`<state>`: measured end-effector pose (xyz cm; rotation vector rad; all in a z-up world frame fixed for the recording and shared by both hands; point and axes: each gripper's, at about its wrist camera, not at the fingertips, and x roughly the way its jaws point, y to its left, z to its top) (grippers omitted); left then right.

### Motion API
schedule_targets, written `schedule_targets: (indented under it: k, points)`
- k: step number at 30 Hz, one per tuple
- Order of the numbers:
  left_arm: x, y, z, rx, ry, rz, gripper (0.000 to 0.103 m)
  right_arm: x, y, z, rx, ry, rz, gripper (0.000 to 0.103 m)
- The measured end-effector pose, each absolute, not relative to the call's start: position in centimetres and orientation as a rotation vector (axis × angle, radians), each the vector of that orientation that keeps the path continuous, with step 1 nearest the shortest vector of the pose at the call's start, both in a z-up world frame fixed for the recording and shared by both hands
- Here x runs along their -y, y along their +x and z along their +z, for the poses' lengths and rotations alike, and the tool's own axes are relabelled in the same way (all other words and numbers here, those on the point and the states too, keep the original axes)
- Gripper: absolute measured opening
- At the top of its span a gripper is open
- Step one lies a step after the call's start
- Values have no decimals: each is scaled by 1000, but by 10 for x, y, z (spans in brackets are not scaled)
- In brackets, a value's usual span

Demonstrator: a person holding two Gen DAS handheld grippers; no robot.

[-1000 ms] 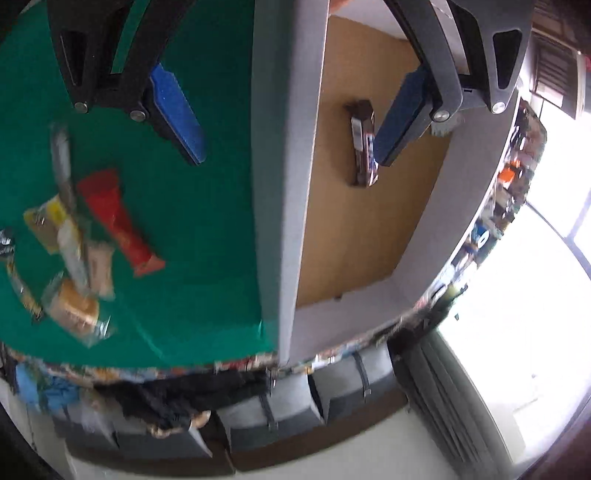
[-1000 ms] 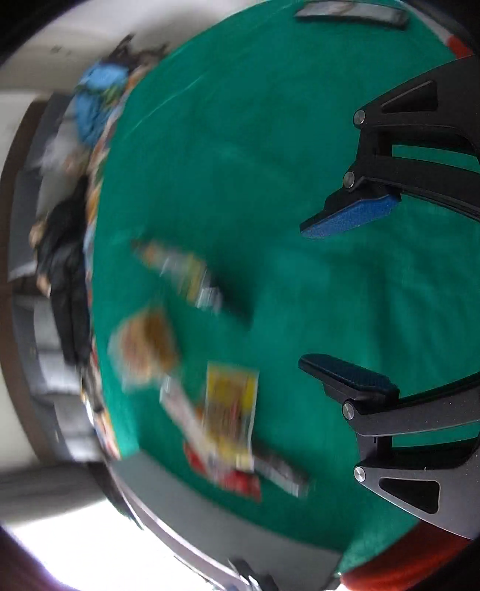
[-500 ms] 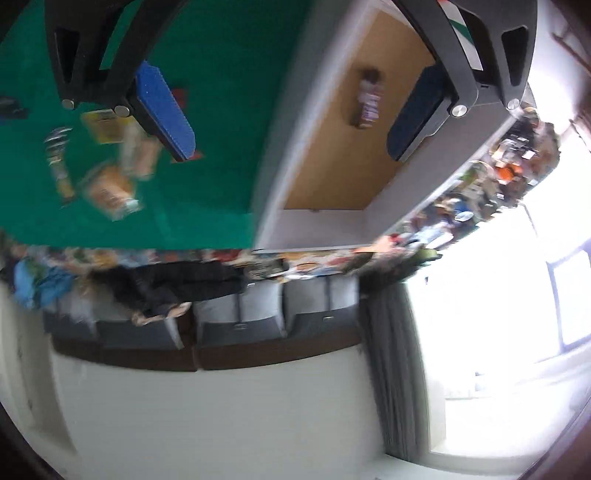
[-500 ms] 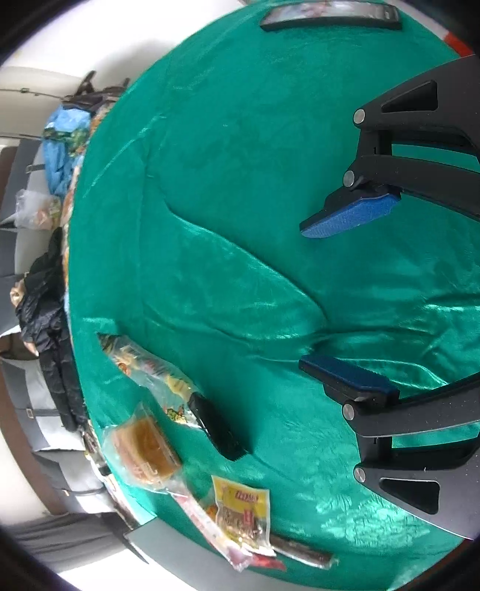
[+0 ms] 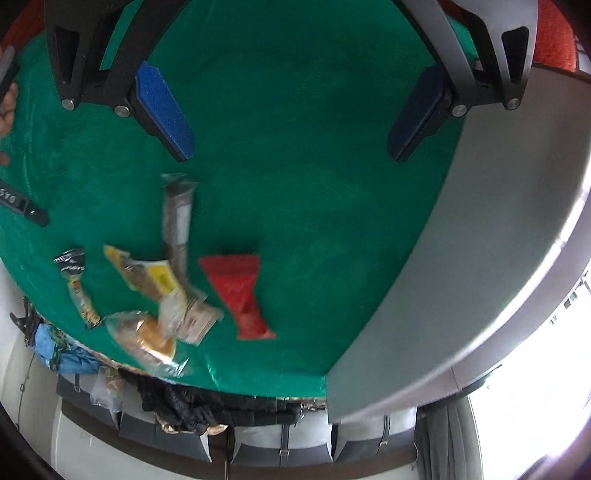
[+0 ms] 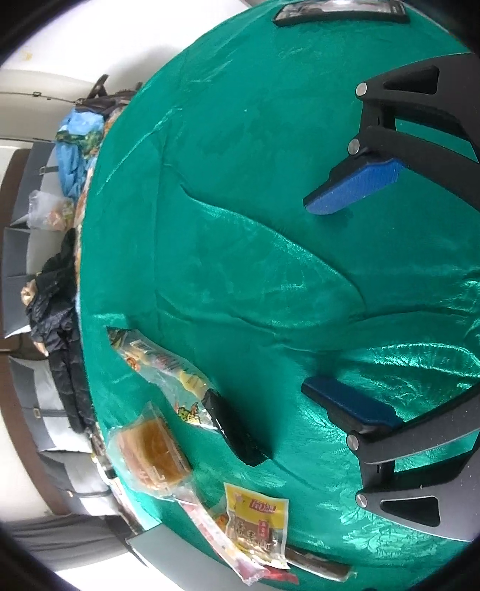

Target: Organize snacks

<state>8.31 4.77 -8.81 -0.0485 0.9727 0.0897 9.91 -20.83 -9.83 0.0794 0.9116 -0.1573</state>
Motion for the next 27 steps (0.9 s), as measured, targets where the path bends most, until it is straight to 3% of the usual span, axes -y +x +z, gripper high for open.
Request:
schedule_targets:
  k: [27]
  points:
    - [-59, 87, -102, -958, -30, 30, 103, 208, 102, -99, -912, 80, -153, 95]
